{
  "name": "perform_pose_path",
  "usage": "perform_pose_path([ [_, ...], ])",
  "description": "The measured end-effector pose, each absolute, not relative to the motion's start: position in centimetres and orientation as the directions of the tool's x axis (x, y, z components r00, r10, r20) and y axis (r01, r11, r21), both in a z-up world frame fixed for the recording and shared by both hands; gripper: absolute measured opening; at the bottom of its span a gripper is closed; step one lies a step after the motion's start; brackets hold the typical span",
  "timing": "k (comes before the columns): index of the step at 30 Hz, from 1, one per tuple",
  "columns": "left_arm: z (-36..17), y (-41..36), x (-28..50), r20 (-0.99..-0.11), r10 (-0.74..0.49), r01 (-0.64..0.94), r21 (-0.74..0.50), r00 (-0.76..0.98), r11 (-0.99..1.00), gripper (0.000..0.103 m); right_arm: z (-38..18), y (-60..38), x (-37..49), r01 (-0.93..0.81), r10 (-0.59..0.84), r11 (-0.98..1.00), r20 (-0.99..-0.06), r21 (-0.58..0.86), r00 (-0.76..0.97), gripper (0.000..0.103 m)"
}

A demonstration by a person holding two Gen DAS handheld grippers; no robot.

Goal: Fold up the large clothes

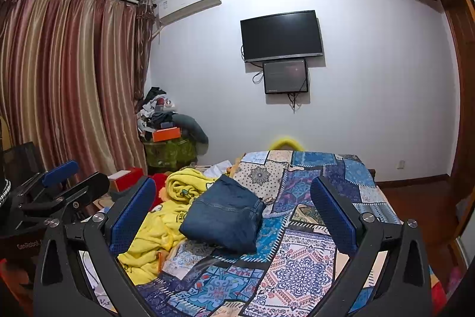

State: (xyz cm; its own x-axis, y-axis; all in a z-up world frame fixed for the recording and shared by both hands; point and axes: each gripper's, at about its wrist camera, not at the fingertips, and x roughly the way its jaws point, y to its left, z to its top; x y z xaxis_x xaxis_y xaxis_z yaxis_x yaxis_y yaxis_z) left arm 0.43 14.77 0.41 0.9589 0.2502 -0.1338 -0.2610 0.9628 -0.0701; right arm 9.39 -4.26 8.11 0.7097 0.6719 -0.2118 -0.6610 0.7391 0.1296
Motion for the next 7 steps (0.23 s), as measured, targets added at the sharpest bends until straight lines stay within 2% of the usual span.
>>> perform_pose_path([
  [7,0.11,15.04,0.78,-0.149,0.245,-0.258,-0.078,0.958,0.963,0.103,7.94,-4.07,9.53,-0.661,0.671,0.739,-0.220,0.129,0.708,0.103],
])
